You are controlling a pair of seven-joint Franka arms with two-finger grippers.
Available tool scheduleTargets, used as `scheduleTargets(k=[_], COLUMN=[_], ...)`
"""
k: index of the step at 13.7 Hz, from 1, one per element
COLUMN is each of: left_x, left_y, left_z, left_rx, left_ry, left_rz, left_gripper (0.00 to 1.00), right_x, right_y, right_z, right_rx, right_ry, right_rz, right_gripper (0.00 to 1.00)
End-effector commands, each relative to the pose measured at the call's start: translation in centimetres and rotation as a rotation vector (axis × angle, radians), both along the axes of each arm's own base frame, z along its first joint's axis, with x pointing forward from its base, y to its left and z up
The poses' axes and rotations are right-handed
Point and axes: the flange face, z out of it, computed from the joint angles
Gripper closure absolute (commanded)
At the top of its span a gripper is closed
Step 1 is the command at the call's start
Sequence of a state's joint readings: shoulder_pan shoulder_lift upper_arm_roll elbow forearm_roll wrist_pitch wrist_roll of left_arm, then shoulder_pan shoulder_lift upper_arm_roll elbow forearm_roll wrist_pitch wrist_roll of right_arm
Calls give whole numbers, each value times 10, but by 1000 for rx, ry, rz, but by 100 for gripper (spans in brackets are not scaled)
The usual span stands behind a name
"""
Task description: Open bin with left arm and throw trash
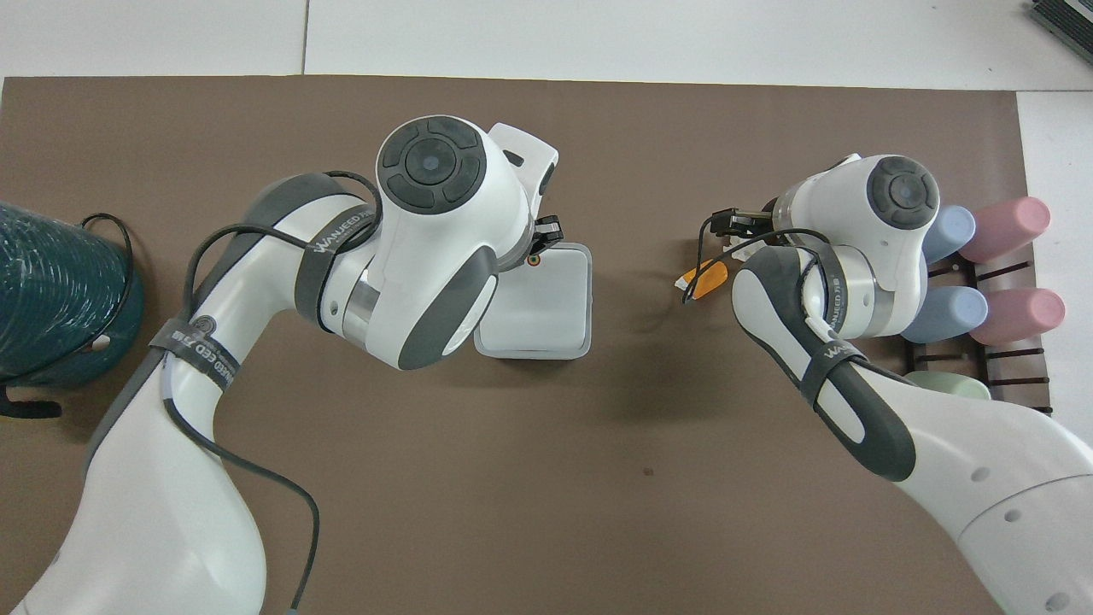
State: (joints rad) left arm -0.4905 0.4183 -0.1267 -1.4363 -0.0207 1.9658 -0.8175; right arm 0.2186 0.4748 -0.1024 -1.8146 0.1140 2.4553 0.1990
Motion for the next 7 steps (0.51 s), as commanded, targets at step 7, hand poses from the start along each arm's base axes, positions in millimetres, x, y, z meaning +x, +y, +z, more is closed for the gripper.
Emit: scheduleTargets(k=[7], left_x=[-16], left_y=[42], left_z=[69], left_rx=[105], left_ry=[125], left_rz=[20], left_gripper=[100], right_x=[-3], right_y=[-9], right_z=[15], right_rx=[19], right_ry=[67], right_rz=[-29], right_gripper=[100])
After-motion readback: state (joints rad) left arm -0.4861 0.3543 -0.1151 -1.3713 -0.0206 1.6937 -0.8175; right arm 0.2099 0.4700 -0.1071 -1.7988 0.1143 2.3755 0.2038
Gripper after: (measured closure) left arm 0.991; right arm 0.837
